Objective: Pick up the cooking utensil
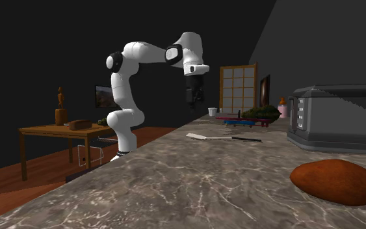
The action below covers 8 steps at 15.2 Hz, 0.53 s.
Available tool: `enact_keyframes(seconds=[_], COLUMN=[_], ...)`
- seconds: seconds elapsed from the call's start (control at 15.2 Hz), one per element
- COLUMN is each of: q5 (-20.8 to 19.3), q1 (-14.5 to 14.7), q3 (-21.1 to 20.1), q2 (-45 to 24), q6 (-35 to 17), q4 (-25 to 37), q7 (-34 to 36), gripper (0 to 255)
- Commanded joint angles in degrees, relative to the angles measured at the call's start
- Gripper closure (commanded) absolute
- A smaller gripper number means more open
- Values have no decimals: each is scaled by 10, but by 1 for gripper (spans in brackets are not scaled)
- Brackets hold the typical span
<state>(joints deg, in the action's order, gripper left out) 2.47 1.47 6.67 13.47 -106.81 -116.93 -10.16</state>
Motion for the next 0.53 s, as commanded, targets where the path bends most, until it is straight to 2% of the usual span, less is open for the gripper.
enact_keyframes(seconds=[0.0, 0.46], q5=[0, 0], q1=[3, 4], q3=[3, 4], q2=[-48, -204], q6=[-14, -37], q4=[35, 169], q7=[-21, -88], gripper=[0, 0])
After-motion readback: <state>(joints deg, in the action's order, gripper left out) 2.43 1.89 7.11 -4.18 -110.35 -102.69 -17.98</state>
